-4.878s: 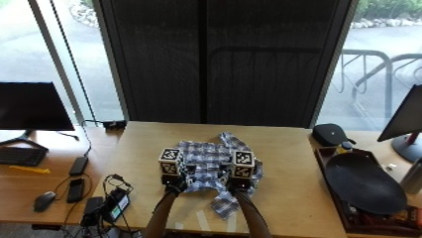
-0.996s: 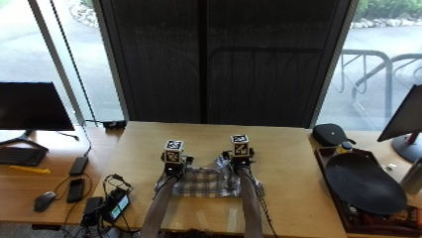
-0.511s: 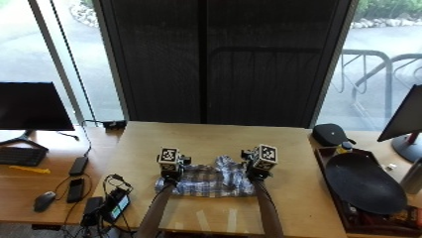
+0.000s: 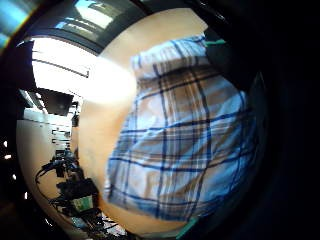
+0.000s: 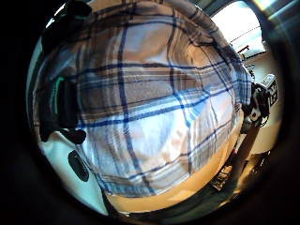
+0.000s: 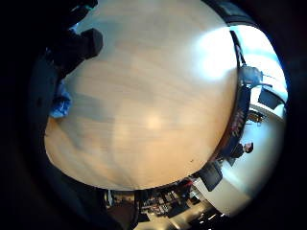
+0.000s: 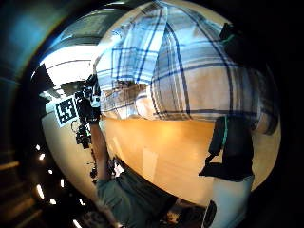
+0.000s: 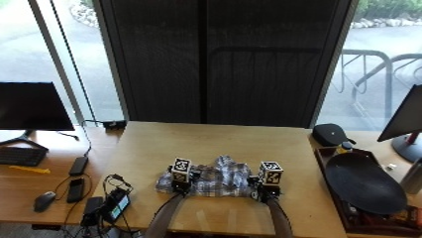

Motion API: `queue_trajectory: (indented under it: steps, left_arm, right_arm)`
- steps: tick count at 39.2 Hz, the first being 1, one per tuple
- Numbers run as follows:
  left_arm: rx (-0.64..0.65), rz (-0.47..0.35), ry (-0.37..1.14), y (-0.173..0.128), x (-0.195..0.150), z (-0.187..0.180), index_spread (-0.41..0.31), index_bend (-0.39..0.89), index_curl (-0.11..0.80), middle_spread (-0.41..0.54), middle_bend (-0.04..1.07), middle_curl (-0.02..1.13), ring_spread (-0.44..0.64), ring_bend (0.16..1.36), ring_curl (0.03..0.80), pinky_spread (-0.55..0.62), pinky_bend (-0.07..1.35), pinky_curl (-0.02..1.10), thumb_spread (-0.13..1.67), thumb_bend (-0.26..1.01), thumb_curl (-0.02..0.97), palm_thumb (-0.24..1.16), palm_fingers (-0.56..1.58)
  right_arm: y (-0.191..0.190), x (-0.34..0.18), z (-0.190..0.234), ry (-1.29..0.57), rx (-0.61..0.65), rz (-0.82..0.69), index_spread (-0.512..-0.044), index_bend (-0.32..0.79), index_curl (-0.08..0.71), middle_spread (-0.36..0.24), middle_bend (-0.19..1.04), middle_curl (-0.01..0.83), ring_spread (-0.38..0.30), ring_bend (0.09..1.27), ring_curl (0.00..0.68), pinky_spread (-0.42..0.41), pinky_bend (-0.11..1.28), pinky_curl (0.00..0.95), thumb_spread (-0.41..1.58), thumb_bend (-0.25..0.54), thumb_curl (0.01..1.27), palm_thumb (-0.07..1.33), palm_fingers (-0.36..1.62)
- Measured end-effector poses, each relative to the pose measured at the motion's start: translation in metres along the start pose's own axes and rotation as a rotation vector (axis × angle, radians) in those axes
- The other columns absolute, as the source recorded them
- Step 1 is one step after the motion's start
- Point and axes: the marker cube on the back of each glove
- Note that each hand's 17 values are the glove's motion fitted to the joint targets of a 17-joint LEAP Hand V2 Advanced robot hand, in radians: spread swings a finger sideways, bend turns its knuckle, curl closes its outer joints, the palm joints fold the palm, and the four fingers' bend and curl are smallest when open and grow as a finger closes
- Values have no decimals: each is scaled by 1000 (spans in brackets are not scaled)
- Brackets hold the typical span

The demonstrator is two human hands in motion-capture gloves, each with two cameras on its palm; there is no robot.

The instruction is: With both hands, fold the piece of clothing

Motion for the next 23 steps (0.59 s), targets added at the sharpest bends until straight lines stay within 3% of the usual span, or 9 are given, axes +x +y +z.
queue_trajectory:
  steps: [3,8,15,23]
  left_arm:
    - [-126,-33,57,11,-4,9,-147,177,360,-73,144,425,47,444,374,156,333,377,1318,8,366,858,579]
    - [-132,-56,155,8,-8,19,-136,176,374,-37,116,398,105,416,368,168,401,405,1431,11,347,831,487]
    - [-235,-70,158,19,-2,17,-130,195,395,-8,138,372,159,407,357,202,410,413,1532,13,326,795,442]
    - [-253,-55,219,17,1,23,-128,193,414,3,152,356,195,400,348,227,411,414,1606,25,307,767,435]
  right_arm:
    - [9,7,3,74,-129,123,-325,215,404,-103,79,310,-70,253,358,60,610,388,1196,-11,467,1014,495]
    - [16,-1,8,4,-310,20,-327,190,407,-98,76,273,-51,241,352,62,656,394,1217,0,485,1026,409]
    - [12,4,2,302,-127,163,-348,141,384,-107,102,243,-52,294,361,37,700,396,1196,8,519,1072,348]
    - [7,4,-7,502,16,229,-353,117,338,-178,151,241,-185,511,387,-118,739,376,1159,3,547,1112,740]
